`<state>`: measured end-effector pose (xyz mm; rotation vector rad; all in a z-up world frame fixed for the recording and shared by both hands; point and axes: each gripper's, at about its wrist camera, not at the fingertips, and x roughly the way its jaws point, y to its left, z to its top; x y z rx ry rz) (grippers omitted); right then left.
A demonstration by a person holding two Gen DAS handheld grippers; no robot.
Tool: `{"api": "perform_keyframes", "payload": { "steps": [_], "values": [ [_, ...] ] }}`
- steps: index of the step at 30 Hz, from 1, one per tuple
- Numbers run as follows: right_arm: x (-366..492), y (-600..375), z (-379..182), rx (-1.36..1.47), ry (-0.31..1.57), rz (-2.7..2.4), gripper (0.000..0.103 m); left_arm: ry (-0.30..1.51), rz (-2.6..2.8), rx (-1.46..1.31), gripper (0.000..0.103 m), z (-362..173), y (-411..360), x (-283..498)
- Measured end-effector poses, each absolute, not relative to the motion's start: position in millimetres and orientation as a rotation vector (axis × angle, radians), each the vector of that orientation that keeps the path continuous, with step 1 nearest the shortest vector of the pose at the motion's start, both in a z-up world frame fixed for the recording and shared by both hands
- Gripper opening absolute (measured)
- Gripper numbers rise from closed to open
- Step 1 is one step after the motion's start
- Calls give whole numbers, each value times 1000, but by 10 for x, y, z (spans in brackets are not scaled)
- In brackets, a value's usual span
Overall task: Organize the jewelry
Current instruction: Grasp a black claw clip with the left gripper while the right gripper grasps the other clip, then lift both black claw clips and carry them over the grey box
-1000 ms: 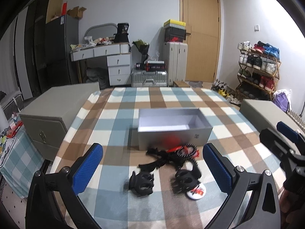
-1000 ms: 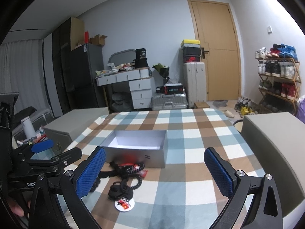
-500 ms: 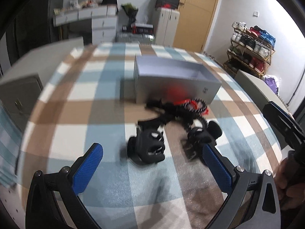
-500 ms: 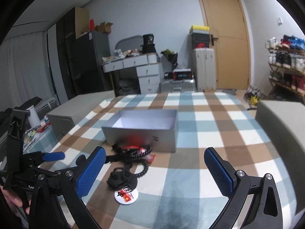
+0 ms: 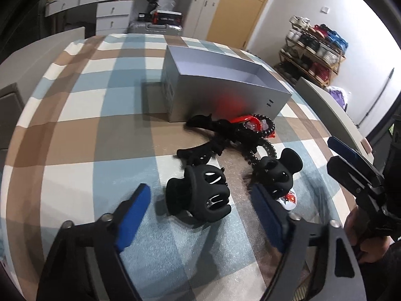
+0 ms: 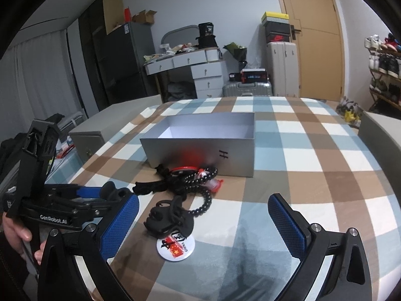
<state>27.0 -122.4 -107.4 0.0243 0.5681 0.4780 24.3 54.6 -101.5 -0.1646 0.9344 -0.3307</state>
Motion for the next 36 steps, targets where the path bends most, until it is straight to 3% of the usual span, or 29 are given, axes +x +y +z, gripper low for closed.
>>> {"api": "perform_keyframes", "payload": {
  "steps": [2,5,9,10,20,25,30,36],
  "values": [
    [279,-1205,-1089,19,578,477,103,945,-339,-171,55,-1029,545,244],
    [275,-1195,-1092,23,587,482,103,945,-319,-151,48,-1026,579,277],
    [301,-1172,-1103,36,616,501,103,941,-320,-131,47,-1031,597,304],
    [307,-1162,-1107,40,626,511,103,934,-325,-130,39,-1024,597,289],
    [404,-993,-1205,71,738,595,102,894,-305,-99,38,-974,621,253],
    [422,-888,-1240,45,768,607,83,877,-278,-96,38,-927,628,202],
    [410,-820,-1260,24,770,606,82,855,-261,-114,38,-906,663,173],
    [445,-711,-1315,-25,796,571,66,841,-262,-121,38,-890,688,143]
  ]
}}
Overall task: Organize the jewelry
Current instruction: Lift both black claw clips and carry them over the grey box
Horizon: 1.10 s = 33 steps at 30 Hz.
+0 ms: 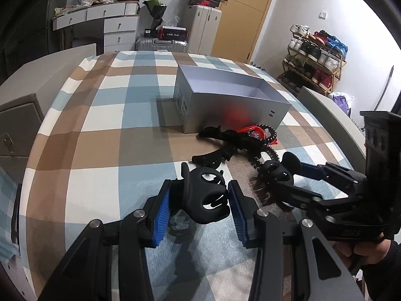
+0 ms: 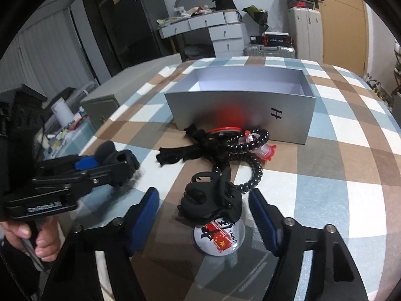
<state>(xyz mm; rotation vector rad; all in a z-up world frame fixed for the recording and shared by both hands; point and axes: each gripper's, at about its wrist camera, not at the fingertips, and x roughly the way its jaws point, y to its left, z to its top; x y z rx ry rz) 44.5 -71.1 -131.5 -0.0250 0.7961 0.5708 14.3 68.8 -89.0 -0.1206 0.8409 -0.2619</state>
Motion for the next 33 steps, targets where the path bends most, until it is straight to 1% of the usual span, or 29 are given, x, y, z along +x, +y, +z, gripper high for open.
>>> {"api": "perform_keyframes", "payload": {
  "steps": [2,3,4,5,11,26,33],
  "values": [
    [450,-693,-1323,-30,803,563,63,830,-257,-138,38,-875,720,131],
    [451,-687,-1329,-35,805,557,59,826,-256,-145,38,-869,723,113],
    [451,-683,-1332,-36,806,554,49,822,-255,-144,38,-858,720,101],
    [457,-681,-1343,-38,812,551,46,815,-246,-133,38,-847,716,93],
    [445,-744,-1326,-8,798,540,45,794,-238,-137,38,-794,714,73],
    [468,-1089,-1173,196,750,609,45,777,-230,-129,38,-675,633,86],
    [375,-1269,-1013,242,659,636,45,776,-233,-104,38,-616,551,150]
  ]
}}
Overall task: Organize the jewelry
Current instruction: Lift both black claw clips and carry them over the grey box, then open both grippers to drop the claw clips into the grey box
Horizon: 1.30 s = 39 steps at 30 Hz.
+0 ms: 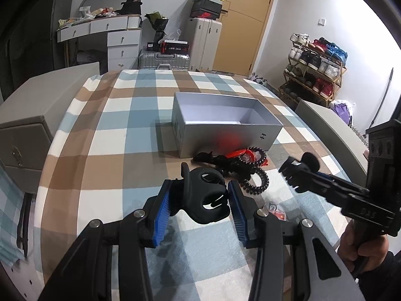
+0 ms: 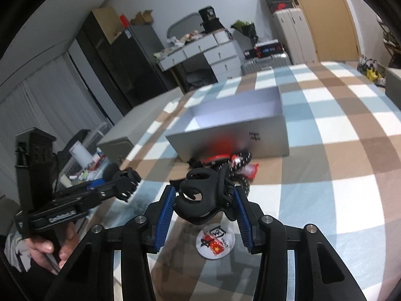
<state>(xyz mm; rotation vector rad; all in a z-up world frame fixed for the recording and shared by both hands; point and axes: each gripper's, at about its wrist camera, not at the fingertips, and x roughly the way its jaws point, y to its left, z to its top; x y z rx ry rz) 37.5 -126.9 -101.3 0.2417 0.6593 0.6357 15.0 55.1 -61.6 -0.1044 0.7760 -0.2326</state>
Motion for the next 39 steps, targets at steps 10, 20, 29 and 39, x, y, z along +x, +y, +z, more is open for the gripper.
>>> {"api": "perform_keyframes", "payload": {
  "steps": [10,20,29,39],
  "values": [
    [552,-1416,-727,196,553,600,45,741,-229,-73,38,-415,382,500],
    [1082,-1357,-414,209,527,662,45,778,-282,-77,38,-345,238,1040],
    [1591,-1200,-536,218,602,702,45,828,-324,-63,38,-433,119,1362],
    [1895,-1120,-846,189,717,651,45,909,-335,-77,38,-638,106,1532]
  ]
}}
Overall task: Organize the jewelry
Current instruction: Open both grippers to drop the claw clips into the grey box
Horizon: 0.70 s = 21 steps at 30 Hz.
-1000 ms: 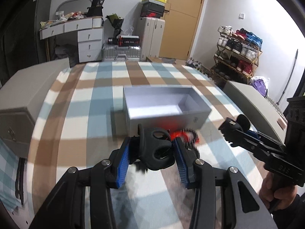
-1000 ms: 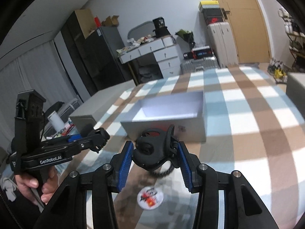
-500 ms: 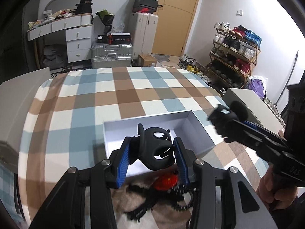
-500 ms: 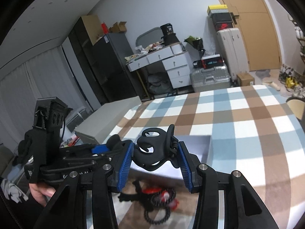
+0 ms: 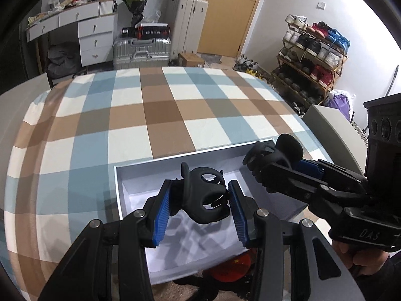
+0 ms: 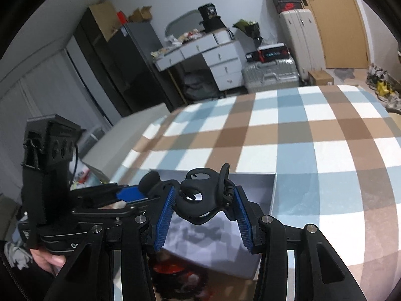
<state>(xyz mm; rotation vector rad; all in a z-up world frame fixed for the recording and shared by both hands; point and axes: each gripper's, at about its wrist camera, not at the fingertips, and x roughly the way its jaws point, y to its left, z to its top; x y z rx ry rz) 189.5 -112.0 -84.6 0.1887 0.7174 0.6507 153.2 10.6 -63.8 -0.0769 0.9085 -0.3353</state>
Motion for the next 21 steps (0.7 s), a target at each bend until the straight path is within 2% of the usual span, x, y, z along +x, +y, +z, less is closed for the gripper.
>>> {"api": "perform_keyframes", "payload": {
  "steps": [16,19,21],
  "values": [
    [1929,-1064,-845,169,729,616,47,916,-358,-121,40,-631,113,1600],
    [1865,-1118,-783,185,710,612,48,916,-352,-104,61,-606,109,1583],
    [1811,-1158,-729,188,690,599,49,900,-339,-109,67,-566,133,1544]
  ]
}}
